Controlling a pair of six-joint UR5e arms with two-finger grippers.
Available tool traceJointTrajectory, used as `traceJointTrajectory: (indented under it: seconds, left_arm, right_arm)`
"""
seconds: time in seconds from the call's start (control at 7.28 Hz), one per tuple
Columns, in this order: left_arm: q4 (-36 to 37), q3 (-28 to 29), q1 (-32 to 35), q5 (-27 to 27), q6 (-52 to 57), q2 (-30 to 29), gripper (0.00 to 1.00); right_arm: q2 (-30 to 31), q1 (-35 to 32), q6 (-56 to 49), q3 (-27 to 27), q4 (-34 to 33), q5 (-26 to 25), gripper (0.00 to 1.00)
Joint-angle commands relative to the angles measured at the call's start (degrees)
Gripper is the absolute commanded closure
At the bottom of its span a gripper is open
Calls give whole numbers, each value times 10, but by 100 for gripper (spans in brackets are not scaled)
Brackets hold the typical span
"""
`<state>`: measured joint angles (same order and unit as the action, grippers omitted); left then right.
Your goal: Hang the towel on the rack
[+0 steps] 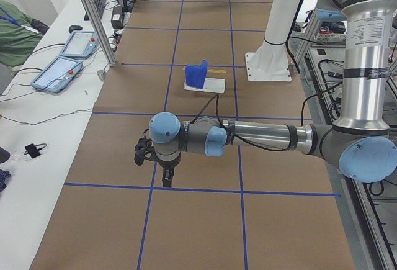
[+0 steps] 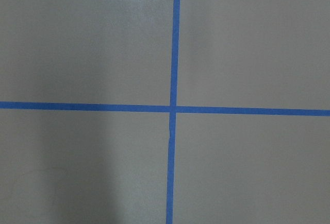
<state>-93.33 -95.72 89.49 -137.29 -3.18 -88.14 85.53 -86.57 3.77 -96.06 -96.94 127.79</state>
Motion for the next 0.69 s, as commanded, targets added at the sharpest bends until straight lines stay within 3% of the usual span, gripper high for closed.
traceJointTrajectory:
  seconds: [0.0,0.55]
  left_arm:
    - [-2,-11,0,-1,1,0,2]
    - [-2,-11,0,3,0,0,2]
  right_arm:
    - [2,0,0,0,0,-1,0]
    - [2,0,1,1,0,-1,0]
